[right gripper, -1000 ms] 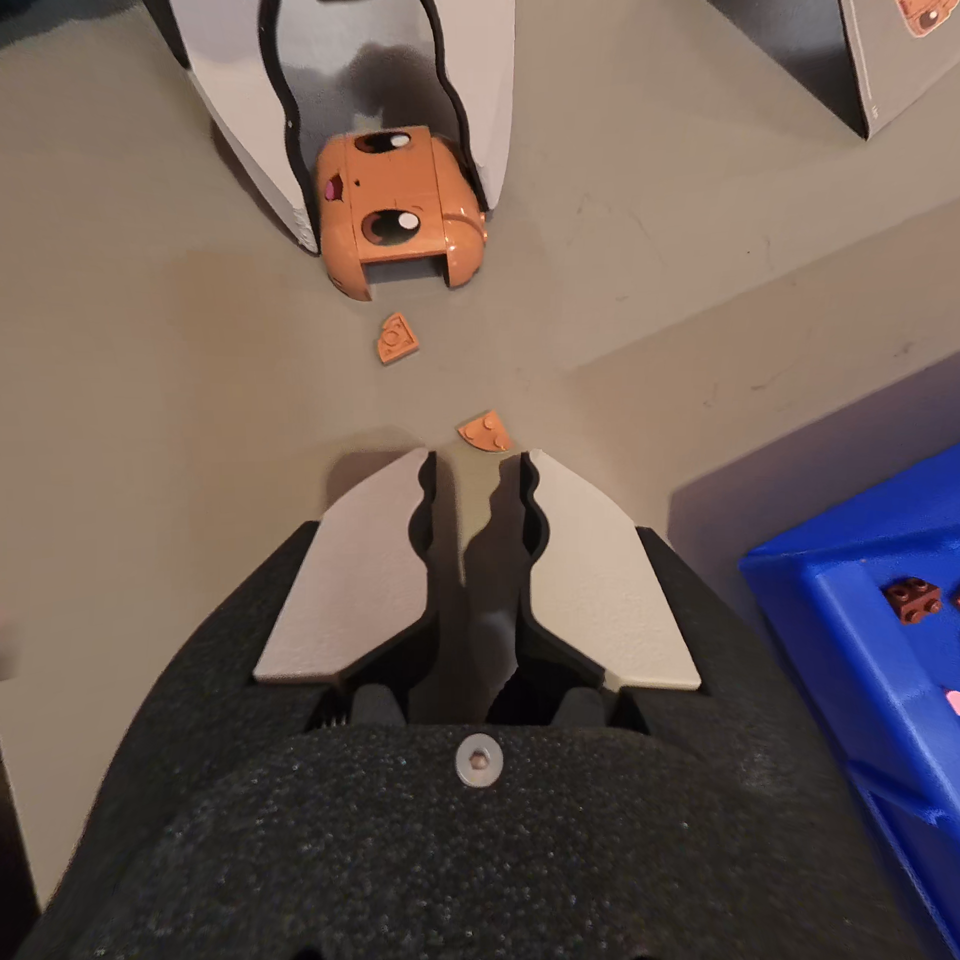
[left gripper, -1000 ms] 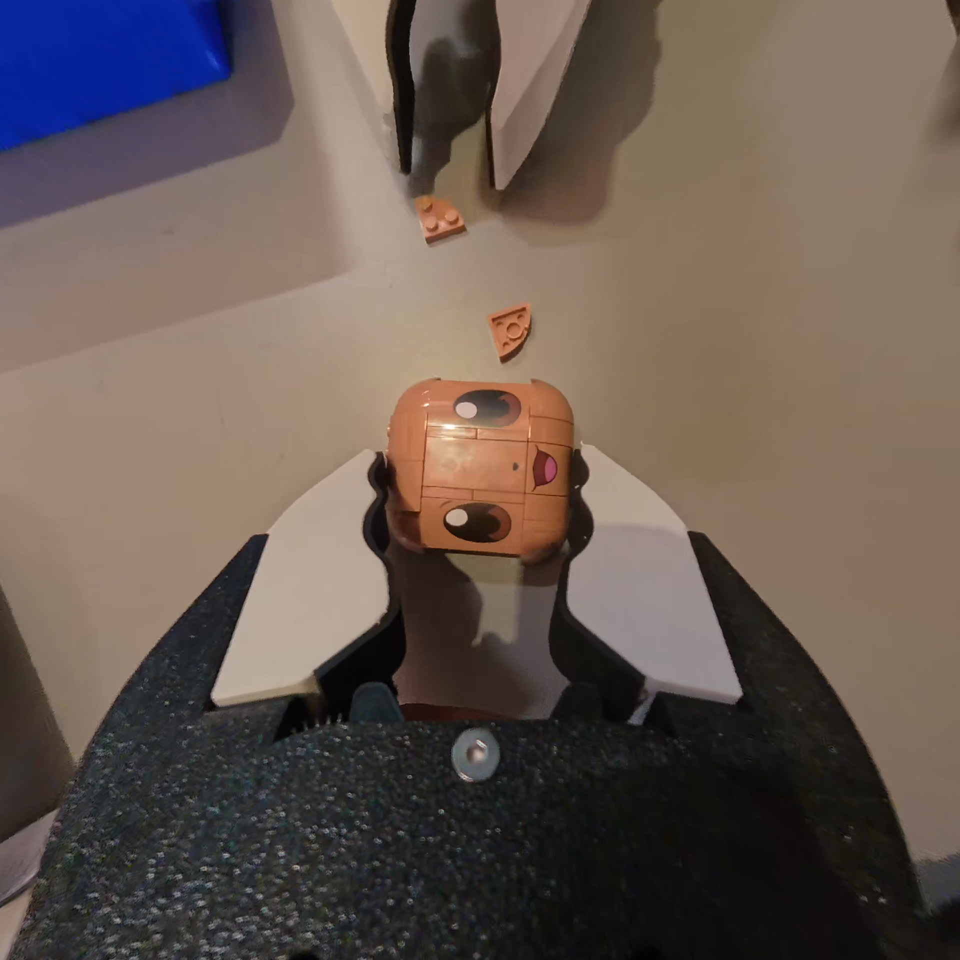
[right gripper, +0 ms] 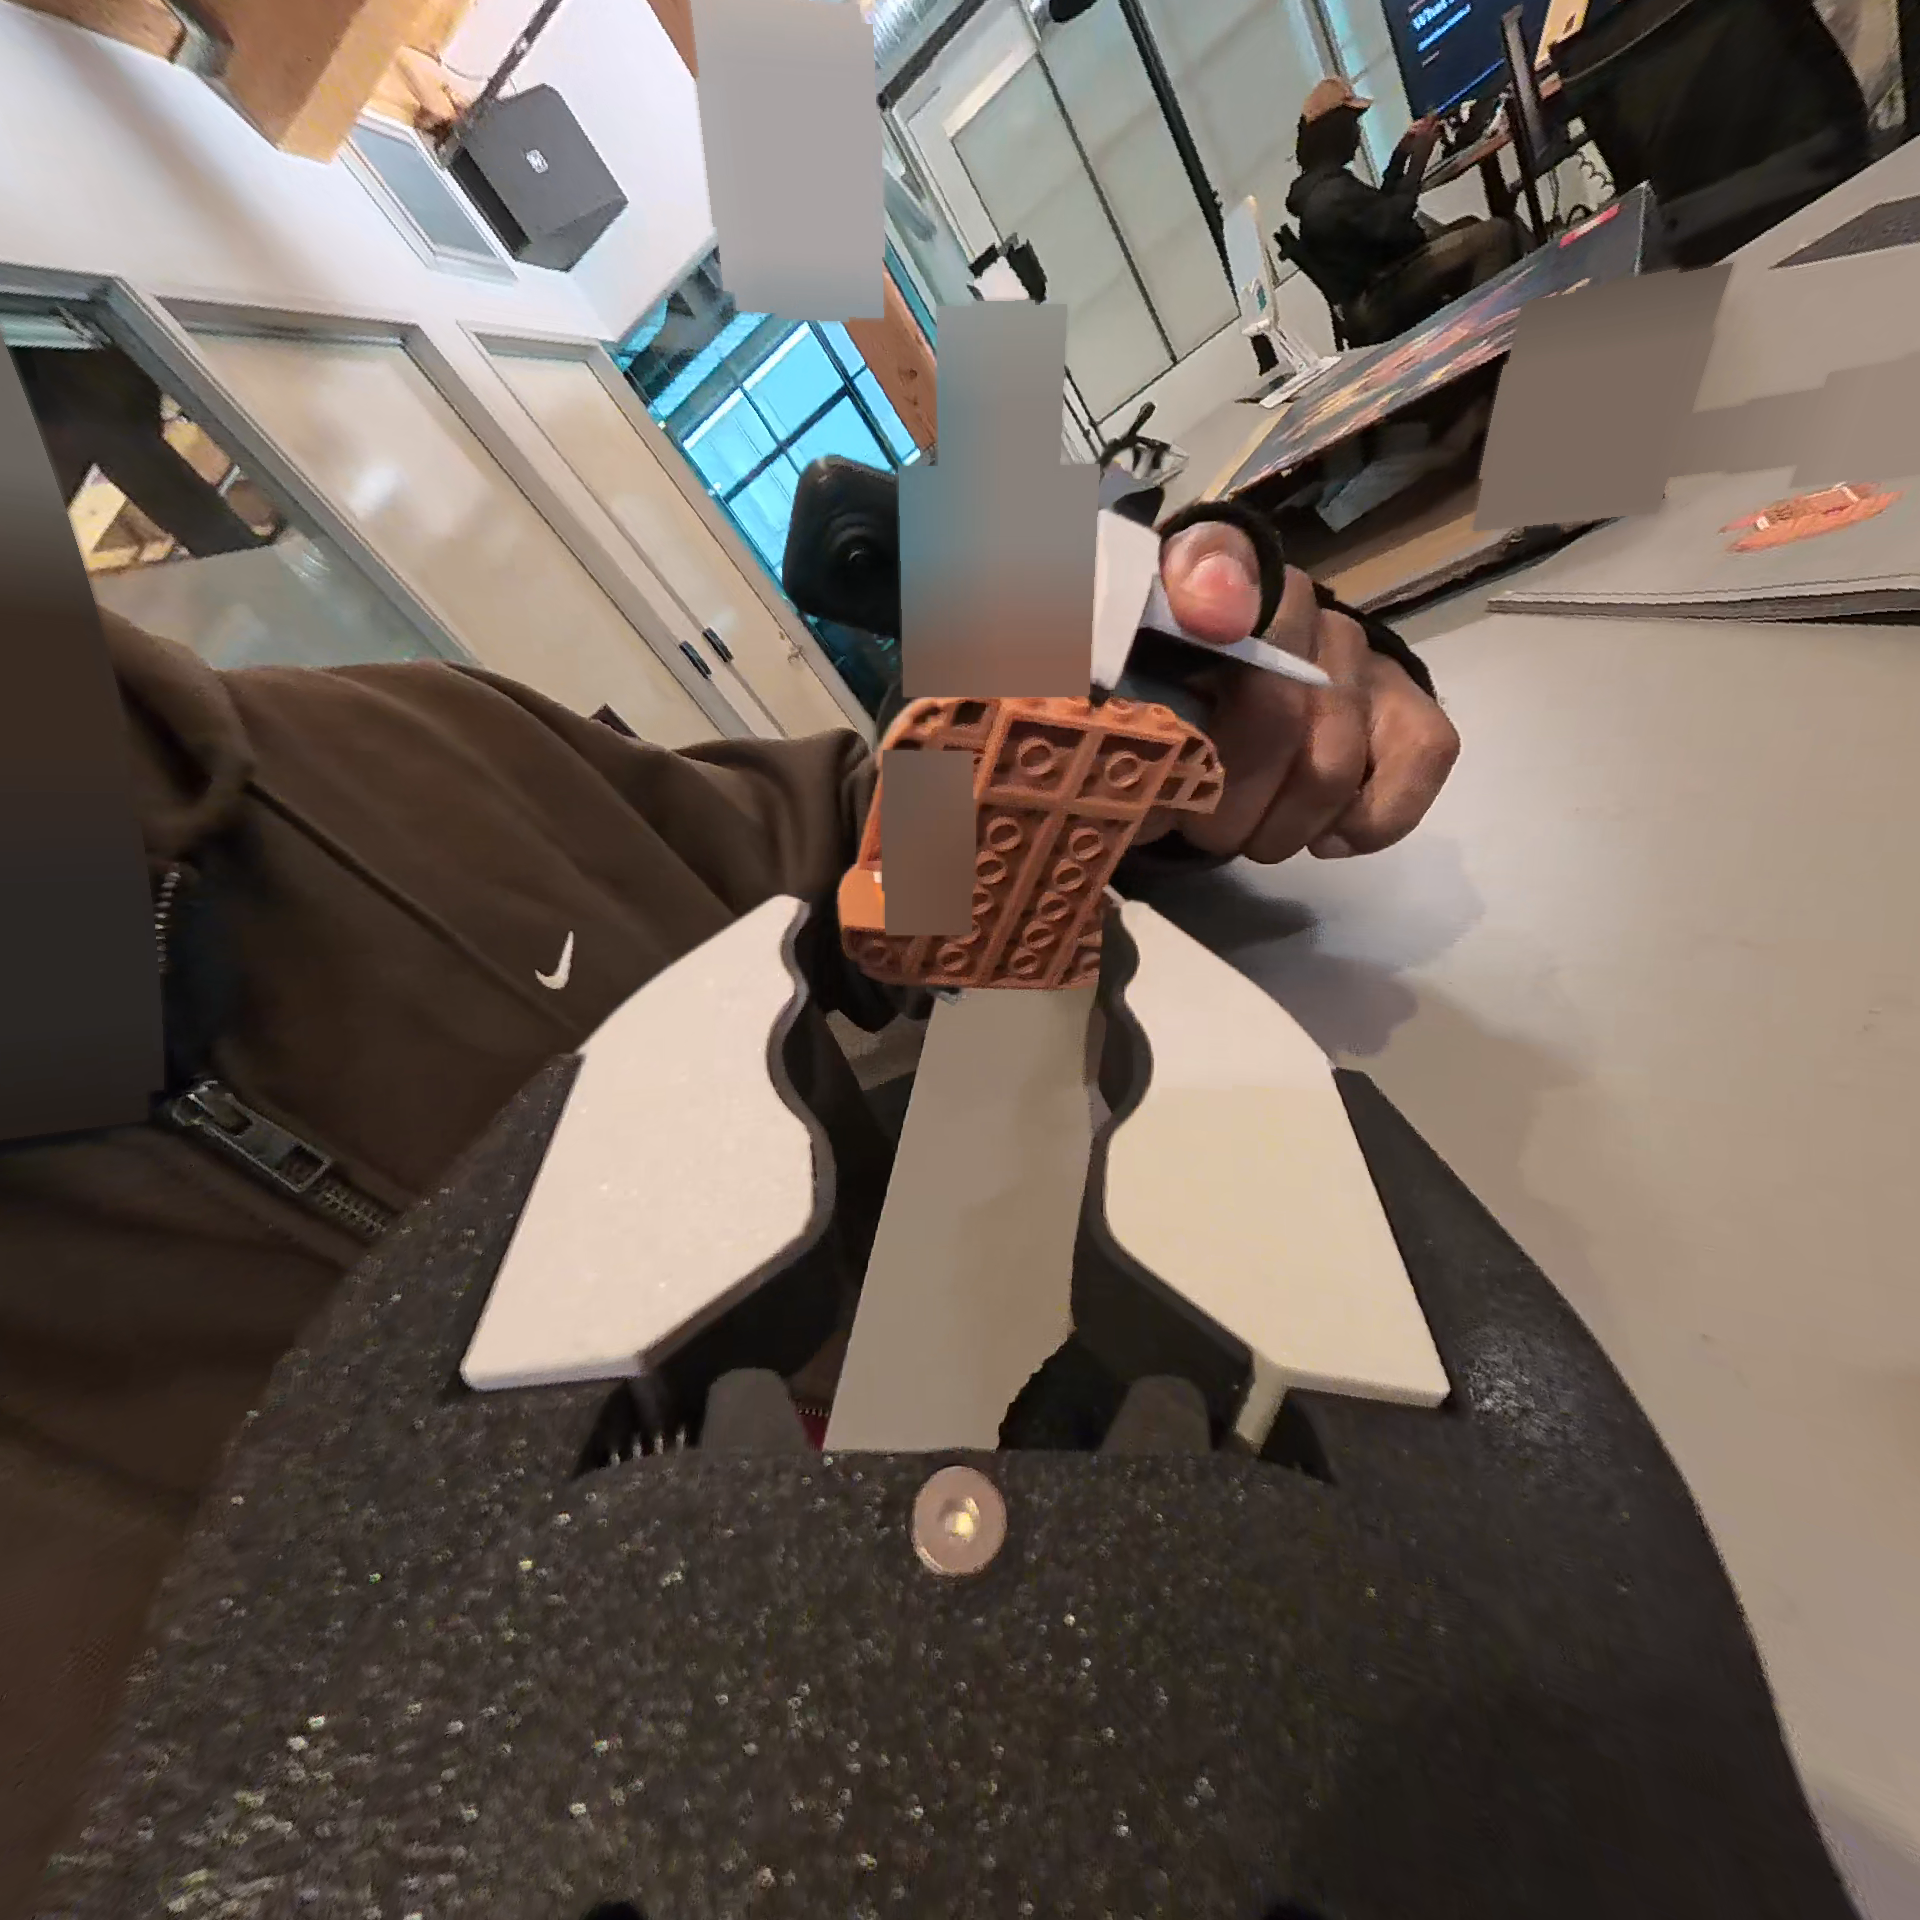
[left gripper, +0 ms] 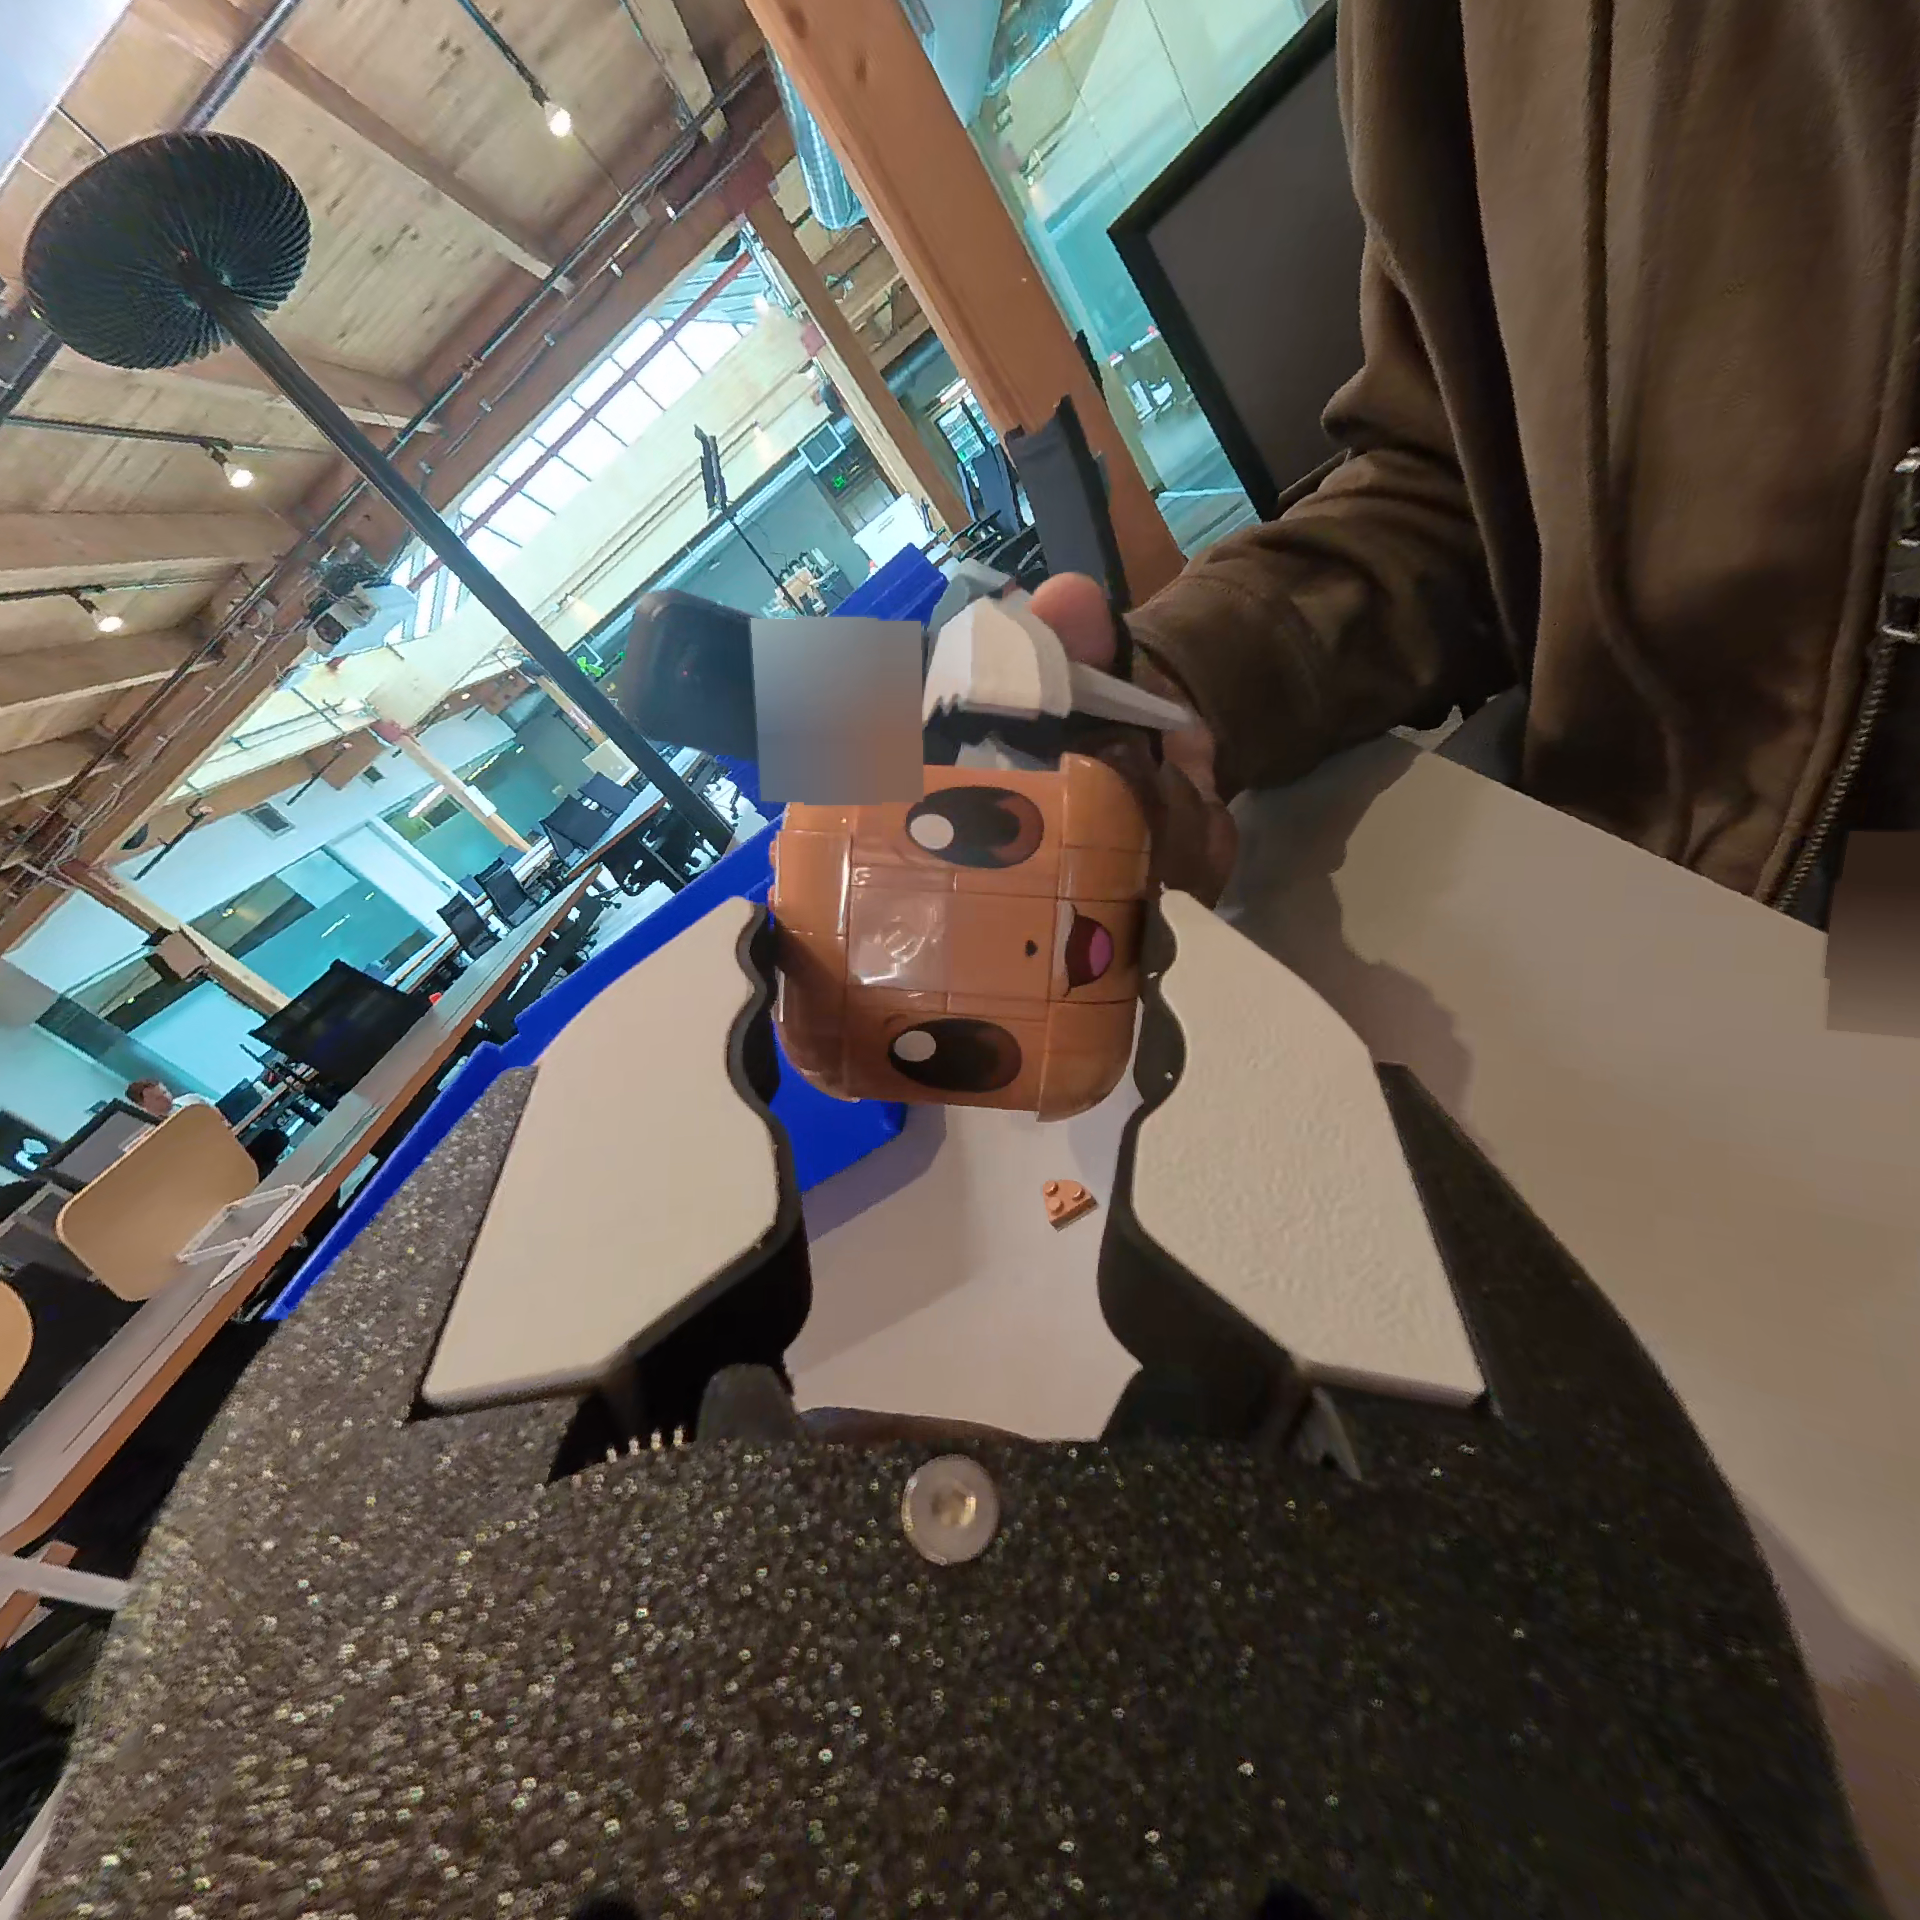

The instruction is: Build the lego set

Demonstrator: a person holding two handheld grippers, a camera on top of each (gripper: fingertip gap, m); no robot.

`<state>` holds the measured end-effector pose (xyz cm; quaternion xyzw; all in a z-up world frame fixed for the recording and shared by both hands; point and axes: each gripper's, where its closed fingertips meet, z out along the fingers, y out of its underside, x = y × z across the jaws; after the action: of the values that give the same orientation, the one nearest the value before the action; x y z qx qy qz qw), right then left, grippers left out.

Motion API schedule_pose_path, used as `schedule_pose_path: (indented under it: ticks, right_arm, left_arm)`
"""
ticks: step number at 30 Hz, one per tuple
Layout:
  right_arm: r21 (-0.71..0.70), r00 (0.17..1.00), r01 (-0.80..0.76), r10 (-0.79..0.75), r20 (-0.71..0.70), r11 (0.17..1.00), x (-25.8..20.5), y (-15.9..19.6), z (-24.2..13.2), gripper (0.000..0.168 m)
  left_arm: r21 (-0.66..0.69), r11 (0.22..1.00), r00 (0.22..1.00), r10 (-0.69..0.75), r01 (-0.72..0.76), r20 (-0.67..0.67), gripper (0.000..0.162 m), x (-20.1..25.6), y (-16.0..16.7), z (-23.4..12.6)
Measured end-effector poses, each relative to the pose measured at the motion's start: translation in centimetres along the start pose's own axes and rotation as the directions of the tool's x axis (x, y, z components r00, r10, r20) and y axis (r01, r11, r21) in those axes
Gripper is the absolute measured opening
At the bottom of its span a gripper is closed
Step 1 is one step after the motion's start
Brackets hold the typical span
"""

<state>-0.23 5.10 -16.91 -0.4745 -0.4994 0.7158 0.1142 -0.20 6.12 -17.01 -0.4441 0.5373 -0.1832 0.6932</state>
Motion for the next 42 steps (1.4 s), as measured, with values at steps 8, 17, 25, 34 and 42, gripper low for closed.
schedule_pose_path:
  ticks: [8,17,25,34,42]
  right_arm:
    - [0.012,0.998,-0.049,0.048,0.027,0.999,0.0,-0.1,0.8,0.051]
    - [0.028,0.995,-0.085,0.084,0.058,0.996,-0.1,0.0,1.2,0.040]
    - [0.062,0.997,-0.036,0.040,-0.064,0.997,1.9,0.1,0.6,0.040]
    - [0.082,0.974,0.071,-0.051,-0.221,0.994,3.8,-0.6,-0.1,0.040]
    - [0.116,0.951,0.160,-0.122,-0.283,0.980,3.7,-1.9,-0.2,0.039]
  left_arm:
    - [0.021,0.999,0.999,0.029,-0.029,-0.017,0.068,0.8,-0.8,0.4]
    - [0.008,0.999,0.998,0.046,-0.046,-0.034,0.068,1.5,-0.7,0.8]
    - [-0.017,0.976,0.975,-0.216,0.216,-0.042,0.069,0.8,-0.1,0.6]
    - [0.050,0.732,0.731,-0.681,0.679,0.042,0.071,-1.2,1.0,0.0]
    - [0.114,0.519,0.518,-0.854,0.847,0.046,0.069,-2.3,2.2,-0.2]
